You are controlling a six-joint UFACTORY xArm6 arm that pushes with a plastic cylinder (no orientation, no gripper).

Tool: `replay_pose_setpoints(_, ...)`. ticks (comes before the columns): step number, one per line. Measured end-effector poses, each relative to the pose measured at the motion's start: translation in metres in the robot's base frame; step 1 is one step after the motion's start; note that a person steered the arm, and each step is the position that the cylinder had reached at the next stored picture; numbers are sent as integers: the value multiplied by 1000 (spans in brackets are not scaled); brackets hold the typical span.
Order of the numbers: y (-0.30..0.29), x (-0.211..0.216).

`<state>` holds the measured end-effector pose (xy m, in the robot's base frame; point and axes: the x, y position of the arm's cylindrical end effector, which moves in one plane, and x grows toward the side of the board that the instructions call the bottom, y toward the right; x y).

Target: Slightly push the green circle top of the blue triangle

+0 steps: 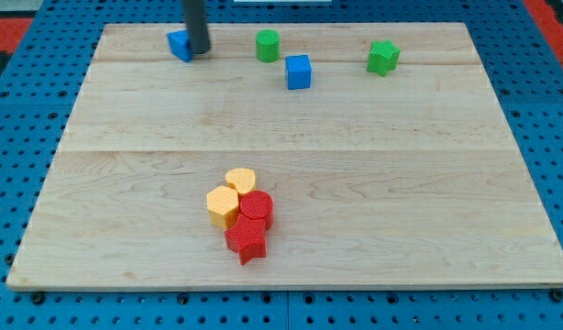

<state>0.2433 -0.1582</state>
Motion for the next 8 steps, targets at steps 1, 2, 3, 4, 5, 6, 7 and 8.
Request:
replay_pose_setpoints(1, -77, -7)
replay_pose_setpoints(2, -57, -7)
replay_pose_setpoints(3, -51, -10)
replay_pose_setpoints(4, -9, -17)
replay_pose_setpoints(5, 26, -34)
replay_pose_setpoints(6, 83, -47)
replay_pose_setpoints(7, 112, -50)
replay_pose_setpoints(8, 121, -50)
